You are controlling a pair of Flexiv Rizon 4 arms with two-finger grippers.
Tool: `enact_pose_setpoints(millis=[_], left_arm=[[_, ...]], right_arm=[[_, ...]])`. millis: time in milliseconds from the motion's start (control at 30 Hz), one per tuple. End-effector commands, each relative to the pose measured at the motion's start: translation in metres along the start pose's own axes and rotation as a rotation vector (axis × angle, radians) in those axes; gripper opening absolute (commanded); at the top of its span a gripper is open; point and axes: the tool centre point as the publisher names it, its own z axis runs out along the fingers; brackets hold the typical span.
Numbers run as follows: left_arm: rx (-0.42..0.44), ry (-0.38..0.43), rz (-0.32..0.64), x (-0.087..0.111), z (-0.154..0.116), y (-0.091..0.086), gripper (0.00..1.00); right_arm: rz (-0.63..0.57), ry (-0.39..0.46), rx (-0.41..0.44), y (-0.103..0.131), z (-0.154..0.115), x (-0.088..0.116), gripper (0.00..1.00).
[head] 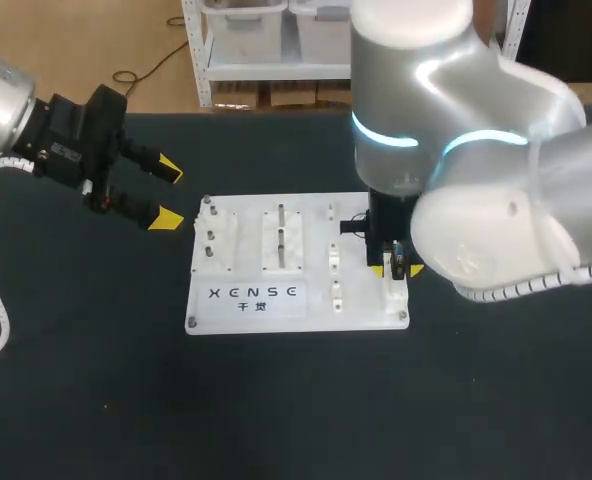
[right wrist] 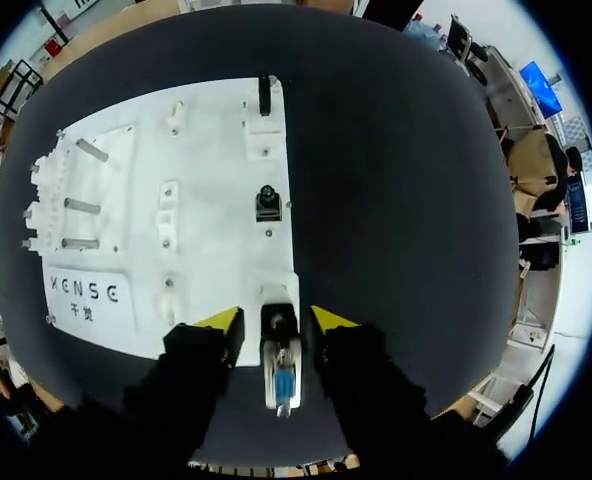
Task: Insert the USB connector, Ethernet cable, and multi-pin plug into their matching sockets one by one.
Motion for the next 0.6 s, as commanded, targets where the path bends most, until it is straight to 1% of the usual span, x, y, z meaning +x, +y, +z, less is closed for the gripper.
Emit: enact_pose_setpoints(millis=[33, 300, 533, 600], left_arm=[[-0.001, -0.004, 0.003, 0.001, 0.000, 0.000, 1.00], [-0.001, -0.004, 0.003, 0.001, 0.000, 0.000, 1.00], [-0.001, -0.004, 0.003, 0.001, 0.000, 0.000, 1.00], [-0.001, -0.004, 0.003, 0.001, 0.000, 0.000, 1.00]], right_arm=[[0.011, -0.069, -0.020, -0.009, 0.026, 0.000, 1.00], [0.027, -0.141, -0.046, -0.014, -0.010, -0.015, 1.00], [0.011, -0.178, -0.051, -0.012, -0.033, -0.019, 1.00], [-0.009, -0.205, -0.037, -0.011, -0.037, -0.019, 1.00]])
